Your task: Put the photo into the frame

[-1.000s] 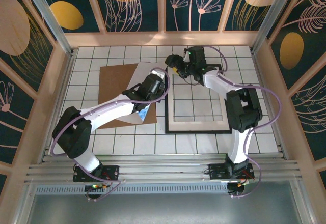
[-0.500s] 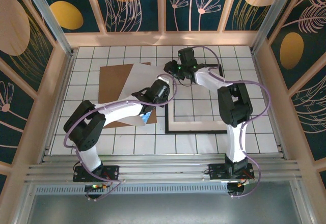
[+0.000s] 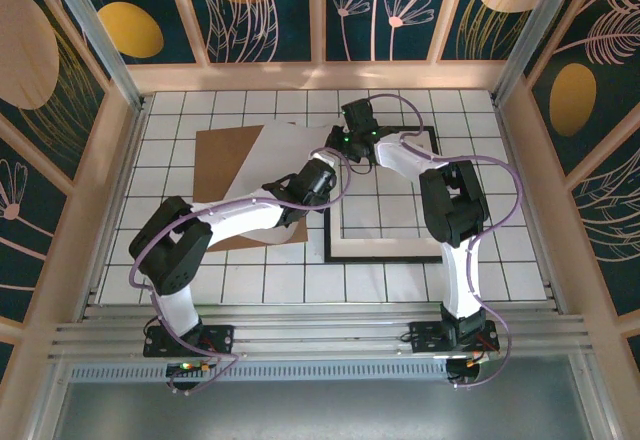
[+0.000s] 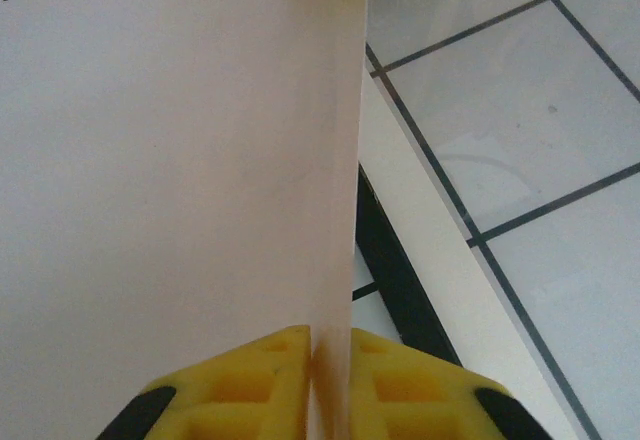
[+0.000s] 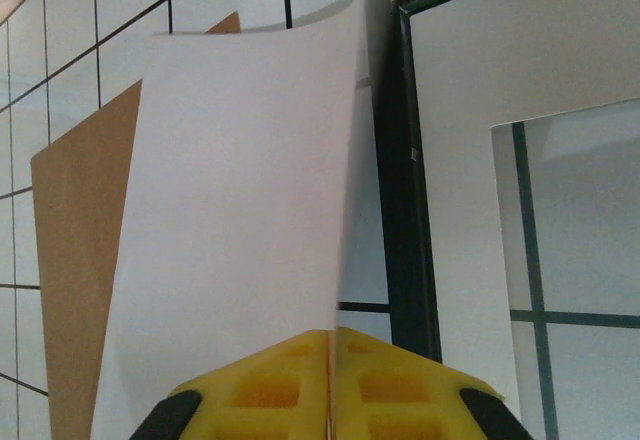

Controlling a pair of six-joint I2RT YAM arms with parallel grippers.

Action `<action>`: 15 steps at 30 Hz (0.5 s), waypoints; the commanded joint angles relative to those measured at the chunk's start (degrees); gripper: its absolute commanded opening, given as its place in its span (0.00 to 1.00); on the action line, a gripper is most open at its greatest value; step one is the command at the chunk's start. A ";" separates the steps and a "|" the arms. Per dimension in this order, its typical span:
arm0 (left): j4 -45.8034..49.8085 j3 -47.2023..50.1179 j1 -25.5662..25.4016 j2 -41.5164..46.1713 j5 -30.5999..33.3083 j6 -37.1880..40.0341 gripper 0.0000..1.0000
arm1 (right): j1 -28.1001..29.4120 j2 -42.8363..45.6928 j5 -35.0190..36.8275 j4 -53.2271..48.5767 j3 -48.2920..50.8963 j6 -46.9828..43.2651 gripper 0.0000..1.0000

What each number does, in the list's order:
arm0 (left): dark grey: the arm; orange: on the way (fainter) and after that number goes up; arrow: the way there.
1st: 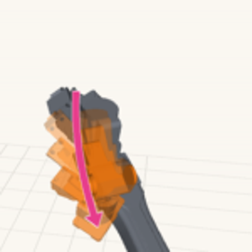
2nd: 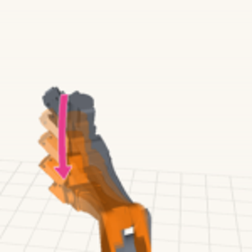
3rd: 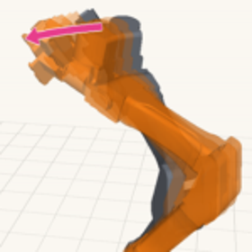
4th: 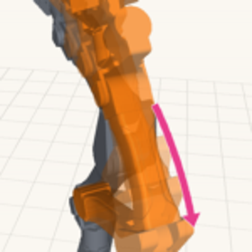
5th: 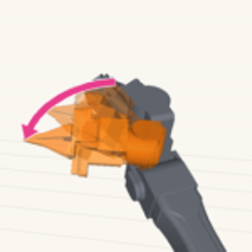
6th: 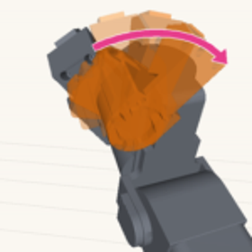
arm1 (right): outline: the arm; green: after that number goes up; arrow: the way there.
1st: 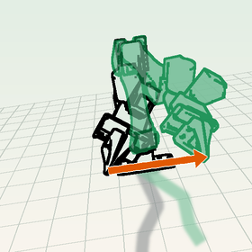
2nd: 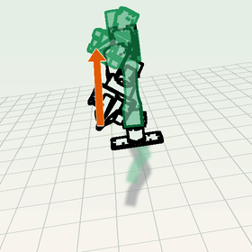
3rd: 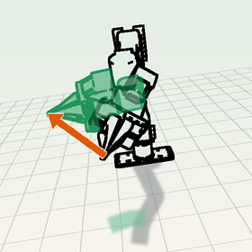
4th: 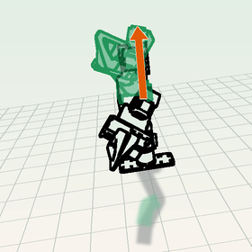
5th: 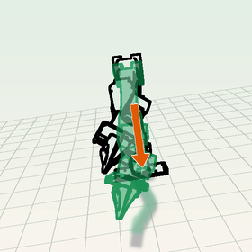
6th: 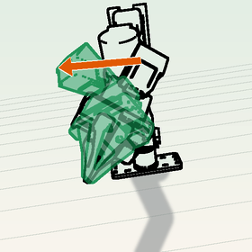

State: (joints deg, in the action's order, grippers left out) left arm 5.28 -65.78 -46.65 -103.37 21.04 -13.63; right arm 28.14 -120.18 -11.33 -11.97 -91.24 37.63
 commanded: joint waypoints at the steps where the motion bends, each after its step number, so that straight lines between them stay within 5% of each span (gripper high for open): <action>1: -0.80 -0.75 -0.54 -0.63 0.31 0.03 0.24 | -0.08 -1.48 1.10 -0.19 -2.02 -0.45 0.03; 7: -0.64 -0.06 -0.54 4.06 -5.76 -0.78 0.53 | -0.98 -0.22 -2.42 0.58 -1.85 -1.31 0.00; 15: -2.05 4.05 -0.44 19.37 -16.04 -2.02 0.72 | -5.50 8.42 -12.45 -5.11 0.39 -12.59 0.00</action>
State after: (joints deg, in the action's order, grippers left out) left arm 4.82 -63.24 -46.85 -89.62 9.45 -15.03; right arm 24.86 -118.72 -18.68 -14.26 -91.64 31.20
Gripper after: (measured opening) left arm 0.711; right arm 0.054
